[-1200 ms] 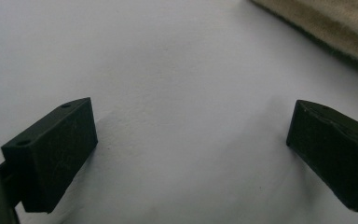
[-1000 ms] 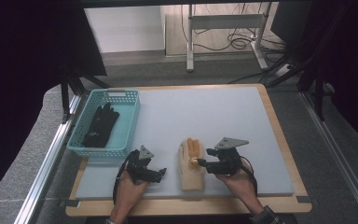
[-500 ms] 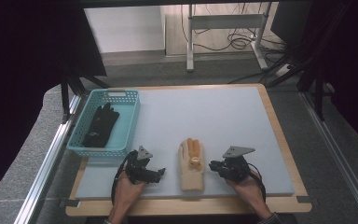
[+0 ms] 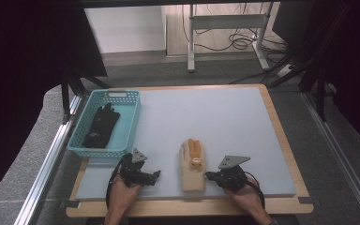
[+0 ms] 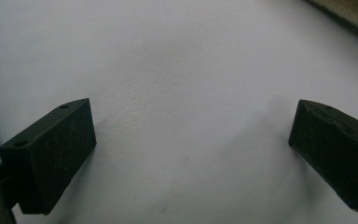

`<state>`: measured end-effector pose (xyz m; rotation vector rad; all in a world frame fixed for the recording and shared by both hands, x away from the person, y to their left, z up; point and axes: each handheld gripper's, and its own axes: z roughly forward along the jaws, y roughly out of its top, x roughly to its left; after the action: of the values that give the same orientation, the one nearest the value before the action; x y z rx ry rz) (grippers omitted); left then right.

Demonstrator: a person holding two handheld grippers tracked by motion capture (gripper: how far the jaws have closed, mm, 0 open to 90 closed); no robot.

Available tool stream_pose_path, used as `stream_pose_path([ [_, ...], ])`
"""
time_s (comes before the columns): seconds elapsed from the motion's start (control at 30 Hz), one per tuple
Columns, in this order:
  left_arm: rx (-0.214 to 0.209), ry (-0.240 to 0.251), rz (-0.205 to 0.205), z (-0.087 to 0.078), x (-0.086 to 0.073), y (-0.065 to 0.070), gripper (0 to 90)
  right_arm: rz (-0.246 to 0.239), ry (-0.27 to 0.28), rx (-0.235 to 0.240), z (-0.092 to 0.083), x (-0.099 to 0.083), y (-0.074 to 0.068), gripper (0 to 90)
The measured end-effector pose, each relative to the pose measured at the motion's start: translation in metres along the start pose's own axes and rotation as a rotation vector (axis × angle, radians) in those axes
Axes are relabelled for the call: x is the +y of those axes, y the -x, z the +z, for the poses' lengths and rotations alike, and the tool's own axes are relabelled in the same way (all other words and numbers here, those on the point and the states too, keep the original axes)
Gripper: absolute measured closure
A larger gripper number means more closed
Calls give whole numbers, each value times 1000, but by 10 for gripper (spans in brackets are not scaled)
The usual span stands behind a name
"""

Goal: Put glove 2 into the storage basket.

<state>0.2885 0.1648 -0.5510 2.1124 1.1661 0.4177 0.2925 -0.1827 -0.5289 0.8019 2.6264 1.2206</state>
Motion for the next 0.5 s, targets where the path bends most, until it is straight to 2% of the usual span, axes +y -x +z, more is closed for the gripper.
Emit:
stream_pose_path([
  [0.13,9,2,6,-2,-1,-3,8,-10,-5,11,4,0,-5,883],
  [0.27,42,6,6,-5,-4,-9,1,-15,-8,13,7,1,-8,883],
  [0.37,31,3,-22,-4,-5,-12,0,-18,-11,24,11,3,-11,883],
  [0.5,23,-5,-29,-4,-4,-14,0,-28,-14,38,19,7,-16,883],
])
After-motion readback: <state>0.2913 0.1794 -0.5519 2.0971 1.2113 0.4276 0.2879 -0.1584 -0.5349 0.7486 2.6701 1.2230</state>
